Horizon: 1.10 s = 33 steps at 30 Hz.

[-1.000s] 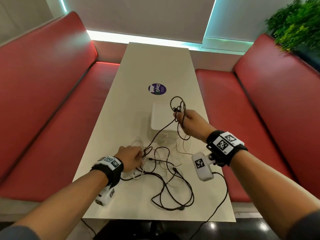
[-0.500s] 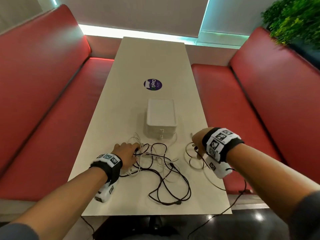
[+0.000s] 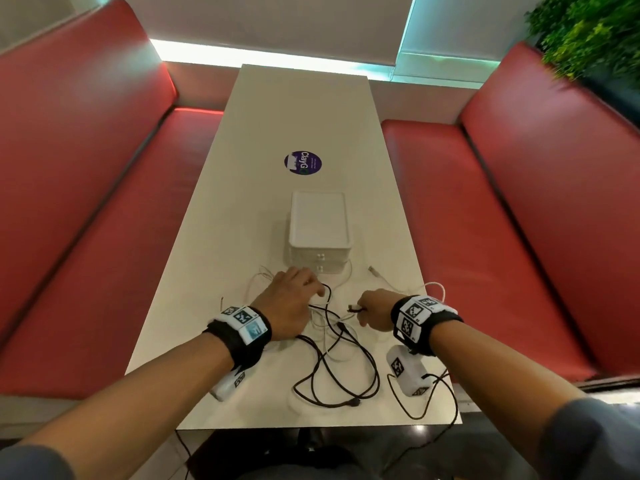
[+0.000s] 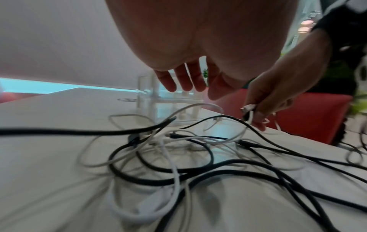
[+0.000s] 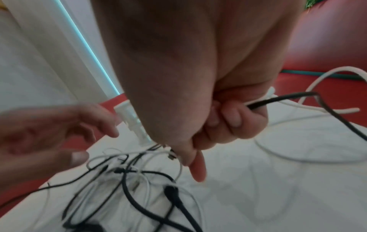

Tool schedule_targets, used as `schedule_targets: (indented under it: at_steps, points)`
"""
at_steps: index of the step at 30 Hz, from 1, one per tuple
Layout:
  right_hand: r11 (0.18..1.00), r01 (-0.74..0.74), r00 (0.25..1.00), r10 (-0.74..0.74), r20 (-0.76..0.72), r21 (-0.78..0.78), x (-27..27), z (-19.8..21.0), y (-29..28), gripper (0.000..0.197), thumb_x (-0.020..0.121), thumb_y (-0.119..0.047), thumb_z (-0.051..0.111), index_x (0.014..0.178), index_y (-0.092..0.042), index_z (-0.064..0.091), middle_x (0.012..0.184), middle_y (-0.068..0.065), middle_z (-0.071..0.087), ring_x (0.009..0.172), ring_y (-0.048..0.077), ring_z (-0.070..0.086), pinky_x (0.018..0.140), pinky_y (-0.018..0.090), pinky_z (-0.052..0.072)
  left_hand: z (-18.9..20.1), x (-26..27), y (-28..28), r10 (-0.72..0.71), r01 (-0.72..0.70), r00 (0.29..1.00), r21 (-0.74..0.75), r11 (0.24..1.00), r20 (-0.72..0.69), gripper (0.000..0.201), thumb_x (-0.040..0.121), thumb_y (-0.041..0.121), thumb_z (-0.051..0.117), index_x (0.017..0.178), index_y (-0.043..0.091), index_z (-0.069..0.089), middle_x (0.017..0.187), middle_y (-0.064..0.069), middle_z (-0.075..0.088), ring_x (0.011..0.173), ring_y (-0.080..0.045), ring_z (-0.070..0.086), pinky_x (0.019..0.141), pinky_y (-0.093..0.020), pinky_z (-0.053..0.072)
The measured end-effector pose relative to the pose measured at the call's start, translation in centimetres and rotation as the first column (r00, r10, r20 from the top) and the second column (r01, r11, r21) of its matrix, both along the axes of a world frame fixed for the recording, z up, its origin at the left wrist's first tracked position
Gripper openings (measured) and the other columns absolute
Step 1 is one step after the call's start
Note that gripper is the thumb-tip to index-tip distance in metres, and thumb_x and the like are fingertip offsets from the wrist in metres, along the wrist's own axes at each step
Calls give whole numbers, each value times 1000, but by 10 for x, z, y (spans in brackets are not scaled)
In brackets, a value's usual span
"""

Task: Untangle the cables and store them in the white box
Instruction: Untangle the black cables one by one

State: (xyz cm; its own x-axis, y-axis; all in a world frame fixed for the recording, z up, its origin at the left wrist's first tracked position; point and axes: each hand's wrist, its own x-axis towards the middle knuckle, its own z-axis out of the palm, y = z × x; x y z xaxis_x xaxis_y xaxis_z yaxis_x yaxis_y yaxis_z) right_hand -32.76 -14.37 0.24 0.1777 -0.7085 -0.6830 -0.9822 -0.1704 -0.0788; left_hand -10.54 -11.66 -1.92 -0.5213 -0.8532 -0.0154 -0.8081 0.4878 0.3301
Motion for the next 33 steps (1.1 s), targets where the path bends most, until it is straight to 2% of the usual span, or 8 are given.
schedule_targets:
  at_steps: [4, 9, 14, 19, 23, 26, 30, 33]
  points:
    - [999, 48, 999, -47, 25, -22, 2, -14, 9, 34, 103, -33, 43, 115, -11, 66, 115, 11, 68, 94, 27, 63, 86, 38, 53, -2, -26, 5, -262, 259, 954, 40, 965, 147, 47, 90, 26, 49, 135, 40, 52, 142, 3, 42, 127, -22, 35, 106, -42, 32]
    - [998, 64, 998, -64, 15, -21, 2, -27, 18, 36, 94, -38, 58, 118, -11, 63, 113, 10, 66, 86, 25, 57, 74, 33, 49, -8, -41, -3, -352, 343, 871, 88, 935, 343, 46, 90, 37, 57, 136, 41, 50, 144, -1, 39, 130, -28, 34, 109, -49, 30]
    - [992, 116, 989, -110, 98, -56, 4, -34, 20, 22, 90, -34, 64, 96, -13, 60, 90, 7, 61, 80, 26, 58, 67, 30, 45, -14, -42, -7, -299, 331, 869, -14, 943, 394, 24, 97, 37, 53, 119, 33, 61, 121, -2, 54, 116, -28, 45, 94, -45, 35]
    - [994, 112, 989, -110, 102, -15, 1, -34, 20, 39, 82, -46, 75, 96, -12, 63, 95, 8, 65, 88, 28, 63, 72, 33, 51, -17, -32, -9, -201, 221, 925, -27, 975, 322, 26, 103, 40, 40, 120, 32, 58, 115, 2, 60, 112, -25, 49, 94, -43, 33]
    - [993, 108, 991, -104, 79, -46, 0, -34, 20, 19, 94, -33, 55, 90, -15, 54, 96, 10, 62, 81, 28, 58, 68, 31, 46, -13, -27, -15, -109, 122, 955, -30, 992, 275, 30, 104, 45, 37, 118, 33, 59, 112, 3, 64, 107, -24, 54, 91, -41, 33]
    - [989, 131, 987, -124, 105, -66, 0, -28, 17, 14, 96, -28, 50, 94, -15, 54, 105, 14, 66, 81, 27, 56, 69, 31, 45, -11, -28, -19, -59, 68, 962, -23, 997, 267, 33, 102, 48, 37, 119, 34, 62, 111, 3, 66, 106, -24, 56, 91, -40, 36]
    - [963, 208, 961, -170, 219, -168, -2, -17, 14, 20, 91, -29, 52, 82, -11, 56, 79, 6, 60, 73, 25, 57, 54, 27, 38, -7, -34, -21, -41, 45, 960, -6, 999, 277, 34, 102, 48, 38, 119, 34, 65, 105, 4, 68, 105, -24, 56, 90, -41, 34]
    - [956, 233, 946, -181, 270, -176, -1, -11, 13, 24, 88, -30, 54, 80, -10, 62, 76, 6, 63, 69, 24, 58, 55, 28, 40, -5, -37, -21, -23, 18, 967, 21, 1000, 253, 33, 102, 47, 39, 118, 34, 65, 103, 3, 68, 104, -23, 55, 92, -41, 34]
